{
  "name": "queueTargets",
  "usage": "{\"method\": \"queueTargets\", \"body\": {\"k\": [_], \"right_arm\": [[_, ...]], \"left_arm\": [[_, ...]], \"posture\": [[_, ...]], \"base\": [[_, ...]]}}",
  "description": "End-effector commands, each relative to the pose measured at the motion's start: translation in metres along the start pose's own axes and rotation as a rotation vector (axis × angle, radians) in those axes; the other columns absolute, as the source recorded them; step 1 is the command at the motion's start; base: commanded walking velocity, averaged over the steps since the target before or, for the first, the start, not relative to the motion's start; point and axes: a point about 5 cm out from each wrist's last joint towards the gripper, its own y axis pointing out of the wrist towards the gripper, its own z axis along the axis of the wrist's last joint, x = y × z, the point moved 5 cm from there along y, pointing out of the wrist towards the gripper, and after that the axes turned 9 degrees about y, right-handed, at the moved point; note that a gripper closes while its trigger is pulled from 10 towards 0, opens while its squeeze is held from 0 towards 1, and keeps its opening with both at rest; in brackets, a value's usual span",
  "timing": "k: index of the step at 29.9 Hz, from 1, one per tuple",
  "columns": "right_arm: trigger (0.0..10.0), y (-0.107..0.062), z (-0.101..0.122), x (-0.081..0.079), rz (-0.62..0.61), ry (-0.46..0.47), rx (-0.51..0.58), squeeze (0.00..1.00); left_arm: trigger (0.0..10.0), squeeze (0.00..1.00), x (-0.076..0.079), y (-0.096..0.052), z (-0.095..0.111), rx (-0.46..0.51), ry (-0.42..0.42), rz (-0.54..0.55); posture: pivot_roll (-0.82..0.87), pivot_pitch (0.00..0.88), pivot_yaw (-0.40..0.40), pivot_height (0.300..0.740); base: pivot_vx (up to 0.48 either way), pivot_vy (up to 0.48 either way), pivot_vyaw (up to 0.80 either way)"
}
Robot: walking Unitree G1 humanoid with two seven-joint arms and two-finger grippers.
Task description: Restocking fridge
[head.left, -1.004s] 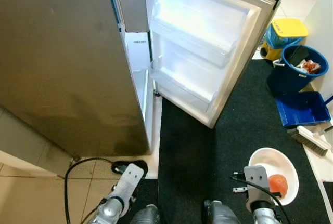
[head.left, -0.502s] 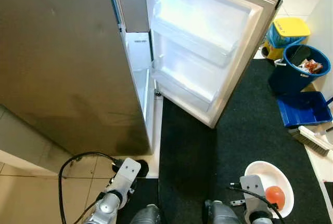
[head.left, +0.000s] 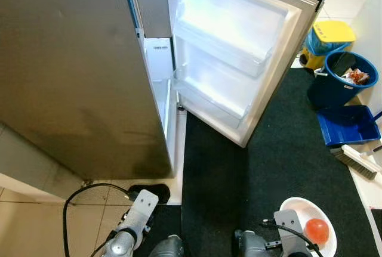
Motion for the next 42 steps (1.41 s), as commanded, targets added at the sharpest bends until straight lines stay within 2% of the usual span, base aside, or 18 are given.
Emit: {"method": "queueTargets", "body": {"k": [1, 10, 20, 27, 29, 42], "right_arm": [[10.0, -0.002, -0.005, 0.001, -0.003, -0.002, -0.017, 0.00], [10.0, 0.000, 0.001, -0.004, 0.004, 0.013, -0.001, 0.00], [10.0, 0.001, 0.002, -0.002, -0.001, 0.013, 0.002, 0.00], [10.0, 0.001, 0.002, -0.003, -0.002, 0.017, 0.005, 0.00], [10.0, 0.001, 0.003, -0.003, -0.002, 0.019, 0.006, 0.00], [10.0, 0.002, 0.003, 0.001, -0.010, 0.015, 0.010, 0.00]], "left_arm": [[10.0, 0.00, -0.004, -0.004, -0.010, -0.022, 0.012, 0.001], [10.0, 0.00, 0.002, 0.000, 0.002, 0.008, 0.034, -0.016], [10.0, 0.00, 0.003, 0.002, 0.007, 0.020, 0.039, -0.019], [10.0, 0.00, 0.004, 0.003, 0.011, 0.031, 0.049, -0.025], [10.0, 0.00, 0.003, 0.004, 0.013, 0.037, 0.071, -0.021], [10.0, 0.00, 0.008, 0.005, 0.019, 0.060, 0.080, -0.040]], "posture": [[-0.05, 0.178, 0.011, 0.723], [-0.06, 0.174, 0.012, 0.723], [-0.06, 0.175, 0.012, 0.723], [-0.06, 0.178, 0.015, 0.723], [-0.06, 0.178, 0.015, 0.723], [-0.07, 0.176, 0.014, 0.723]], "base": [[0.000, 0.000, 0.00], [0.000, 0.000, 0.00], [0.000, 0.000, 0.00], [0.000, 0.425, 0.00], [0.000, 0.000, 0.00], [0.000, 0.000, 0.00]]}}
